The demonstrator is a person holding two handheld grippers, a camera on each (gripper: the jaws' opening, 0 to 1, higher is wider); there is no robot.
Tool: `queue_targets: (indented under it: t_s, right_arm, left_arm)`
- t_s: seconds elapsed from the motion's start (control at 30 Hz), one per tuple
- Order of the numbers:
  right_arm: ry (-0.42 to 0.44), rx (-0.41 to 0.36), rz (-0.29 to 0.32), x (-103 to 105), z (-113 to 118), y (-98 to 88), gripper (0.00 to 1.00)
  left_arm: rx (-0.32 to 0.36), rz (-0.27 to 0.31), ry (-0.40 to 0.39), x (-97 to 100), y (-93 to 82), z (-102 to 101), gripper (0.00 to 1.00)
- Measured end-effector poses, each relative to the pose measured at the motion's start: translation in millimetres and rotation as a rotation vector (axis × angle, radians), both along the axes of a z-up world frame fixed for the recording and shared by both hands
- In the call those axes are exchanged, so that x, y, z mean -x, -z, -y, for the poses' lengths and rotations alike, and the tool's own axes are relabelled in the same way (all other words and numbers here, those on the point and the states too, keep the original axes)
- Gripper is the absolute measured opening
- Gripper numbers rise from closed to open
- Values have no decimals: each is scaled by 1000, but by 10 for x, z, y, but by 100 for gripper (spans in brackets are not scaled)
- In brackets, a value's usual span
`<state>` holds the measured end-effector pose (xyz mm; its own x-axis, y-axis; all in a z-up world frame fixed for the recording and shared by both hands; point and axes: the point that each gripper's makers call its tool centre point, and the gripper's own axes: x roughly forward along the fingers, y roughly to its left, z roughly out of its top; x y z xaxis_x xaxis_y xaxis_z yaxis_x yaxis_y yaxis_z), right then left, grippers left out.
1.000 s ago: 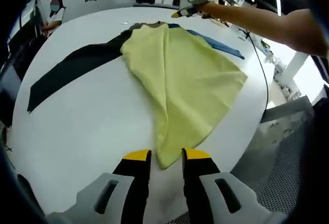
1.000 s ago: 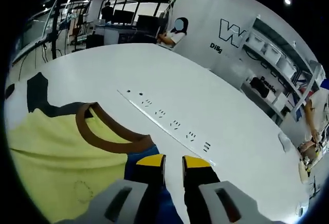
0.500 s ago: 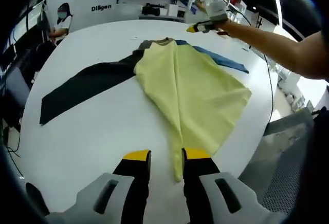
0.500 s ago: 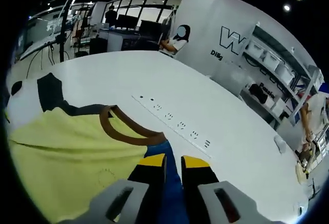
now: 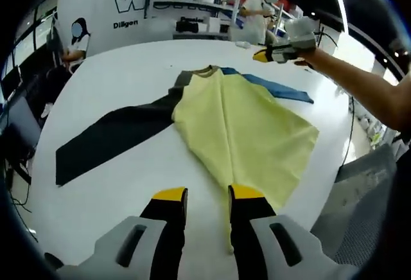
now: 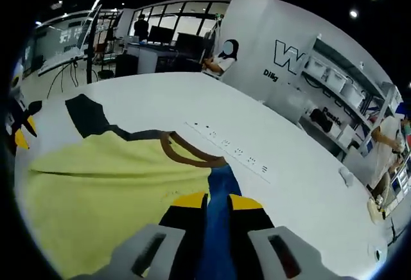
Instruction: Fold the garment on the visible template until the final outline fits inside the template.
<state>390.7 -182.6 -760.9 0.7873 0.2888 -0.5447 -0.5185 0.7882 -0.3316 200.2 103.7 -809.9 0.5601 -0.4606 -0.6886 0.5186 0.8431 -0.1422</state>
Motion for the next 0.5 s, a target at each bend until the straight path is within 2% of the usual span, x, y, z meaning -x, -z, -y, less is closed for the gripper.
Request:
queue_targets:
  t_s: [0.03,0.27,0.5]
  right_arm:
    - [0,1,0,22,4,2,7]
    - [-2,-26,-16,578,43,94,10]
    - [-4,-39,-45,947,97,188,12]
  left_arm:
    - [-1,1,2,0,1,7,24]
    - [-3,6,16,29,22,89,24]
    - [-11,14,26,75,16,123,25]
